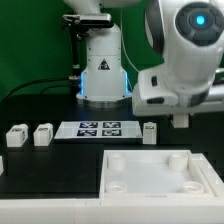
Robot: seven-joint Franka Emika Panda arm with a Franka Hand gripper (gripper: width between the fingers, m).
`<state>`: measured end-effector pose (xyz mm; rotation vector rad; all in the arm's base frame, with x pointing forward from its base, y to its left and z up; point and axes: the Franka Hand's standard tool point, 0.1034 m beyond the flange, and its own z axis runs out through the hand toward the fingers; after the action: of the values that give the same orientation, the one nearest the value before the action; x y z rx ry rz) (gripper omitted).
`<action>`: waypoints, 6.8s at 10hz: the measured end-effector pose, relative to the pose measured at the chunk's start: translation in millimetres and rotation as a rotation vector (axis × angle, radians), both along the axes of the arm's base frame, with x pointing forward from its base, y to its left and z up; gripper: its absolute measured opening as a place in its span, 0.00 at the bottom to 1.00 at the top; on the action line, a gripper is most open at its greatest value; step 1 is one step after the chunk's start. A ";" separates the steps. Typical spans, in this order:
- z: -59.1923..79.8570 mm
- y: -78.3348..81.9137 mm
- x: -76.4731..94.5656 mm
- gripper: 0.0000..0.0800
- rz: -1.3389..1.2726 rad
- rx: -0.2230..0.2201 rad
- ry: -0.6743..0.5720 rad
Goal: Assemble one leg
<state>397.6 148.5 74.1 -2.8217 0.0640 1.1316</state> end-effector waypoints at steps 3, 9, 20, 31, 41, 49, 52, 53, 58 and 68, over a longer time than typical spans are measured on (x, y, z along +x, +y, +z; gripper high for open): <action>22.8 3.2 17.6 0.36 -0.005 0.000 -0.079; 31.4 -7.4 39.9 0.36 -0.012 0.006 -0.674; 37.4 -23.5 161.5 0.36 0.074 0.075 -1.013; 30.5 -41.4 210.2 0.36 0.080 0.037 -1.310; 14.9 -41.6 226.7 0.36 0.059 0.028 -1.371; -2.3 -35.7 239.9 0.36 0.046 0.032 -1.397; -2.6 -35.5 240.1 0.36 0.044 0.030 -1.414; -2.6 -35.5 240.0 0.36 0.044 0.030 -1.415; -6.4 -34.4 236.4 0.36 0.049 0.037 -1.372; 39.0 -40.6 246.3 0.81 0.056 0.050 -1.311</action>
Offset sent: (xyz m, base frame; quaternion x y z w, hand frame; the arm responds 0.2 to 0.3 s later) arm 0.0000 0.0000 0.0000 0.0000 0.1790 0.0000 0.9838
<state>643.8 107.8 113.1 -2.8979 -0.1419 -0.8110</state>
